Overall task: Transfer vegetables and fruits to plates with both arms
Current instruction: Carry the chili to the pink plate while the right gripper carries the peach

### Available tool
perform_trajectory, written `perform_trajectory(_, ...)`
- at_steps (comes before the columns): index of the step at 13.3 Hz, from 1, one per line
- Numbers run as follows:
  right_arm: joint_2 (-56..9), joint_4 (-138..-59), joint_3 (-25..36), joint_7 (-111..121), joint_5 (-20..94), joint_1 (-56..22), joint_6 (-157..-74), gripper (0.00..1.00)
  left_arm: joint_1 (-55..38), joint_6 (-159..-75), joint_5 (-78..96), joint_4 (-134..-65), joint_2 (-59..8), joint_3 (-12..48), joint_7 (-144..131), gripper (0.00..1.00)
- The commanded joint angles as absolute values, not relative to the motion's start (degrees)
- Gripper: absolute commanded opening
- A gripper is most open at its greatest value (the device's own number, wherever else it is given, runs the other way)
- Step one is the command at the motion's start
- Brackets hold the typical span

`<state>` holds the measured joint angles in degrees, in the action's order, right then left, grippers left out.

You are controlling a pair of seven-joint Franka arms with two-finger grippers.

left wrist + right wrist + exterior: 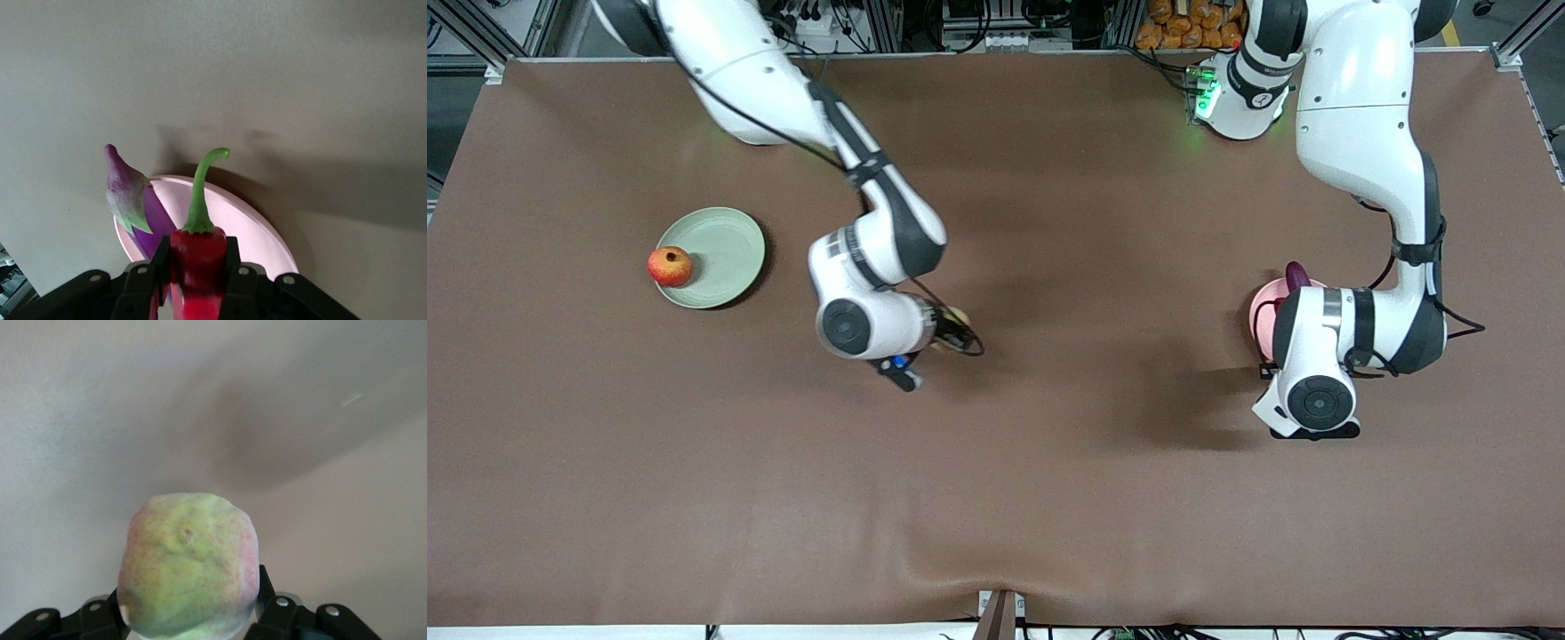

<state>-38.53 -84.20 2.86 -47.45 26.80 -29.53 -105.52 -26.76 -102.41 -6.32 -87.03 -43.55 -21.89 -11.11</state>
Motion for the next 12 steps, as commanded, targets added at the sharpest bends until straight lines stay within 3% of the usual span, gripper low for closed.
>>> perform_trajectory(1, -30.00, -89.28, 2.20, -31.53, 20.17, -20.59, -95.31, 0.00, -28.12, -103.71, -6.42, -89.82, -42.28, -22.15, -12.12, 0.06)
perform_trajectory(3, -23.07, -97.33, 2.02, -24.99, 9.26, -16.63, -92.38, 0.00, -28.56, -105.64, -6.50, -89.91, -42.01, -22.15, -16.42, 0.06)
perform_trajectory(6, -10.93, -115.87, 2.46, -11.29, 2.94, -12.32, -95.70, 0.00, -28.48, -106.17, -6.50, -90.09, -40.61, -22.32, -16.79, 0.05)
perform_trajectory(8, -8.36, -123.80, 2.46, -6.79, 1.06, -7.93, -100.17, 0.00, -28.47, -107.40, -7.20, -91.74, -39.56, -22.41, -16.79, 0.04)
perform_trajectory(12, -9.05, -134.37, 2.55, -5.10, -4.56, -7.56, -117.12, 0.00, -29.53, -114.33, -10.54, -99.65, -36.57, -22.32, -18.46, 0.04)
